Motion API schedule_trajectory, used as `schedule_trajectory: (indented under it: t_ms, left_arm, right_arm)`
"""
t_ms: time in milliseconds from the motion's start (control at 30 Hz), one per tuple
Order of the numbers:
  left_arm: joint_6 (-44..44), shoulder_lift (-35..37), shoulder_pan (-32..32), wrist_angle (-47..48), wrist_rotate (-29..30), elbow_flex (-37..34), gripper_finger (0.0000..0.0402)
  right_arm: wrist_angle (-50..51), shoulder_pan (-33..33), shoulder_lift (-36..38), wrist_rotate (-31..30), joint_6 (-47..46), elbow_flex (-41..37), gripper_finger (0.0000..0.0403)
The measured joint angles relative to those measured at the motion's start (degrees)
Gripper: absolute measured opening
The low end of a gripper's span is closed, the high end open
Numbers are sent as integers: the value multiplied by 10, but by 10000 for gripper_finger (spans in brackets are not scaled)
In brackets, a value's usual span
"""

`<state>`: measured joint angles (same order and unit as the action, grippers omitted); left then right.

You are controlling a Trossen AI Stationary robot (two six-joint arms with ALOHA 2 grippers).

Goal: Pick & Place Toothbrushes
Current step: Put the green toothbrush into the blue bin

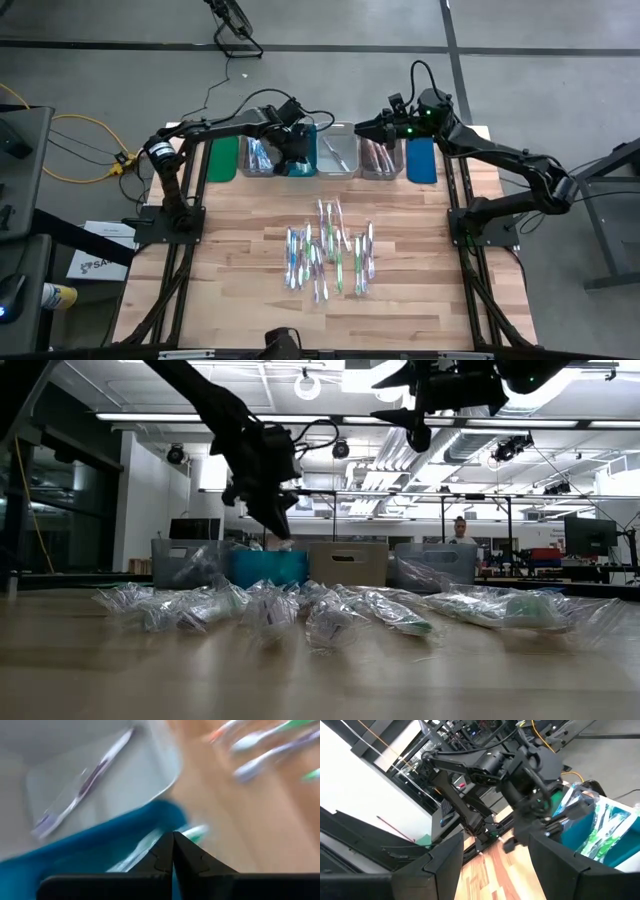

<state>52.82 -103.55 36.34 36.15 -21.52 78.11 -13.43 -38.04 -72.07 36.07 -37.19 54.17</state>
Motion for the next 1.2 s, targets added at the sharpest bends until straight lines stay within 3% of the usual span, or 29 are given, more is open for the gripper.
schedule_trajectory:
  t_ms: [267,400,567,833,1033,1200]
  left_arm:
    - [-2,-6,0,-31,159,0,1]
    - [-2,-6,0,-42,200,0,1]
    - [-31,9,1,-25,132,0,1]
    - [-71,22,-3,46,-81,0,1]
    - [-49,13,-47,53,-74,-9,1]
    - [-34,13,-75,43,32,-9,1]
  right_arm:
    - [0,0,0,4,0,0,215]
    - [0,0,0,4,0,0,215]
    - [0,0,0,20,0,0,215]
    - [30,0,0,29,10,0,215]
    - [42,0,0,29,16,0,215]
    - [43,0,0,29,21,0,215]
